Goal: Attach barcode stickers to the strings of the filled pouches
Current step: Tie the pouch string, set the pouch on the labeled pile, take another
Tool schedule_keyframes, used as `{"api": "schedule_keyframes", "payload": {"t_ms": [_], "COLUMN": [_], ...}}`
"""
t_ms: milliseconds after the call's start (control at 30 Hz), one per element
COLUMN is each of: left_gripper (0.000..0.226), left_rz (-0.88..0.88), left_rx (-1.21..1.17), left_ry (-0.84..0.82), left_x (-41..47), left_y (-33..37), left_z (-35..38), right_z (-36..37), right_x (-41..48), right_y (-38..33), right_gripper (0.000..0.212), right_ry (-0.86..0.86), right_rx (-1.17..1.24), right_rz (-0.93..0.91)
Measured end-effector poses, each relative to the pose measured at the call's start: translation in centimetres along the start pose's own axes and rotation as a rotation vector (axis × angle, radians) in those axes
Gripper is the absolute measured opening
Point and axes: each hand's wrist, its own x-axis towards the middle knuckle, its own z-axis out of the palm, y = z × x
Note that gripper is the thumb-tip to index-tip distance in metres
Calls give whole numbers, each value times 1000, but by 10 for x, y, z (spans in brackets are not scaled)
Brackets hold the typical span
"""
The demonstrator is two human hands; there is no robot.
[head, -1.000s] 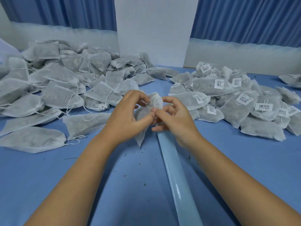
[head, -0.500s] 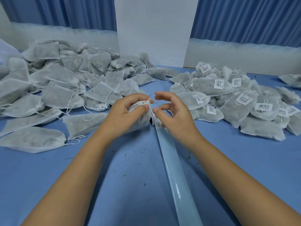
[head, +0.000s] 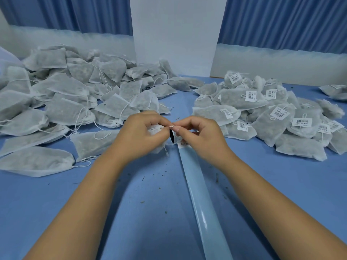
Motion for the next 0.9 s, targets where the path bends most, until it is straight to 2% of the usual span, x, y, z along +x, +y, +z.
{"api": "schedule_keyframes", "payload": {"t_ms": [33,100,167,267,367,500,767,900], "left_gripper": [13,36,32,9,12,15,17,20], "left_rz": [20,51,91,41,-64,-134,-205,-206], "left_rx": [88,238,247,59,-214,-522,-689,-656], "left_ry": [-12,-34,-53,-117,-171,-149,-52,-38], "left_x": [-1,-1,0,0,0,0,3,3], "left_y": [2,1,0,2,7,11,7,4], "left_z": [0,-3,-5,-4,-3,-3,2,2], "right_z": [1,0,-3,-4,-3,-4,0,4], "right_x": [-1,-1,-1,-2,-2,-1,-2,-5], "right_y": [1,2,3,3,5,5,5,3], "right_gripper": [7,7,6,6,8,14,15,13], "right_ry": [20,85,153,213,208,149,128,52], "right_rx": [-60,-177,-280,-366,-264,-139,-177,-383], "right_rz": [-35,-128,-237,-337,-283,-222,-240,-311]}}
